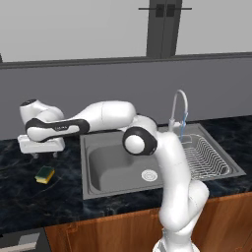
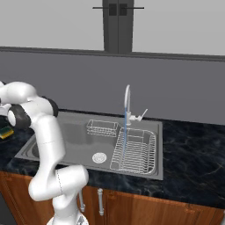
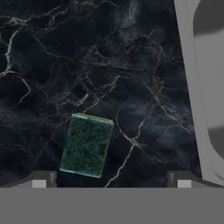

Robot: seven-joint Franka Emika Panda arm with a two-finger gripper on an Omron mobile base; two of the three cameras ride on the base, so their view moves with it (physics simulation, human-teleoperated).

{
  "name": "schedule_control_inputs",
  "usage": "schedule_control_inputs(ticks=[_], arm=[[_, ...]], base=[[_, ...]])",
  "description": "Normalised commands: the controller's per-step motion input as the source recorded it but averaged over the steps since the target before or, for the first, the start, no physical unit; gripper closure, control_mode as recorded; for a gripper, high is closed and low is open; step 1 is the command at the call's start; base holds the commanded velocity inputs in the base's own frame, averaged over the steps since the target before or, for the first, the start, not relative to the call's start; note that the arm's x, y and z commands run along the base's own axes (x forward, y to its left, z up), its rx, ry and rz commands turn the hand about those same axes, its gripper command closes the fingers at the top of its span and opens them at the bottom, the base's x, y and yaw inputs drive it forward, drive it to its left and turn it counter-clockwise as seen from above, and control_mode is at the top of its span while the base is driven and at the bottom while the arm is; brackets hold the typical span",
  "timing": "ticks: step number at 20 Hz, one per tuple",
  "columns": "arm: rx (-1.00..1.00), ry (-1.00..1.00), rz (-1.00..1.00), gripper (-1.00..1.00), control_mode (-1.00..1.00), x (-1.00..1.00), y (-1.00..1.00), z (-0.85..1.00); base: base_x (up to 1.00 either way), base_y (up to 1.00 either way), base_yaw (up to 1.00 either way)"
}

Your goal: Soak the sponge with water for a few seconds and then drop it inside the sink.

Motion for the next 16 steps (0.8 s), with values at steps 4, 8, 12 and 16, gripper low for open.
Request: schedule_control_inputs(ticks=[4, 8, 12, 16], arm=[[0.09, 0.00, 0.00, -1.00, -1.00, 0.12, 0.03, -0.23], [0.09, 0.00, 0.00, -1.00, -1.00, 0.00, 0.07, -0.28], [0.08, 0.01, 0.00, -1.00, -1.00, 0.02, 0.07, -0.20], [0.02, 0.06, 0.00, -1.00, -1.00, 0.00, 0.09, -0.03]], base=[[0.00, 0.00, 0.00], [0.00, 0.00, 0.00], [0.00, 0.00, 0.00], [0.00, 0.00, 0.00]])
